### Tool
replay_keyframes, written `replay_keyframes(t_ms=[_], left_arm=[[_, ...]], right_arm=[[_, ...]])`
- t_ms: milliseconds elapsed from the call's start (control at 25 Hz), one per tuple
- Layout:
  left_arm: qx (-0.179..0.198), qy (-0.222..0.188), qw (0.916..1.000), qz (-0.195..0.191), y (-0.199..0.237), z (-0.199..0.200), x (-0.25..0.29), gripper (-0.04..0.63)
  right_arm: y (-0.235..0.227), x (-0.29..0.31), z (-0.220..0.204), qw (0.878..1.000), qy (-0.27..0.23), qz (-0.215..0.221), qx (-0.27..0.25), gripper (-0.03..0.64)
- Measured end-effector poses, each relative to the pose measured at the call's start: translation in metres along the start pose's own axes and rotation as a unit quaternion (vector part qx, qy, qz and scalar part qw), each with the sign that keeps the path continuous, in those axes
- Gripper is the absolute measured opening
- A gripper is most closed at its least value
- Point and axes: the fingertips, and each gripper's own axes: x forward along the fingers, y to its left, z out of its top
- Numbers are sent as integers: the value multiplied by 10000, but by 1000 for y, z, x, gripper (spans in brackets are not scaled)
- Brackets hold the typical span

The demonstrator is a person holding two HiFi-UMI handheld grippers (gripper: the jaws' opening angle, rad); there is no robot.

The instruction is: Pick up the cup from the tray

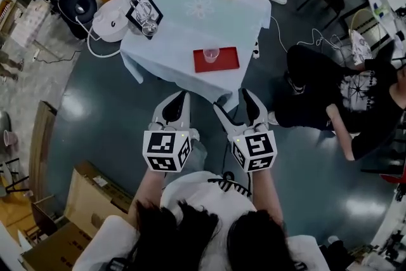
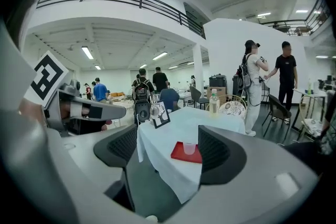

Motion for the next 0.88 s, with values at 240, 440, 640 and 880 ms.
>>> replay_keyframes(t_ms=[240, 440, 640, 880], left_arm=[[50, 133, 9998, -142, 33, 15, 40, 0], [183, 383, 9988, -257, 50, 21, 70, 0], [86, 579, 9974, -422, 54, 12, 95, 0], [243, 749, 9968, -170, 69, -3, 149, 0]], right_arm=[[-9, 50, 5, 9998, 192, -79, -34, 382], [-19, 81, 13, 9996, 229, -129, 58, 394], [-38, 106, 8, 9996, 161, -231, 98, 411], [-61, 153, -4, 9995, 302, -15, 2, 445]])
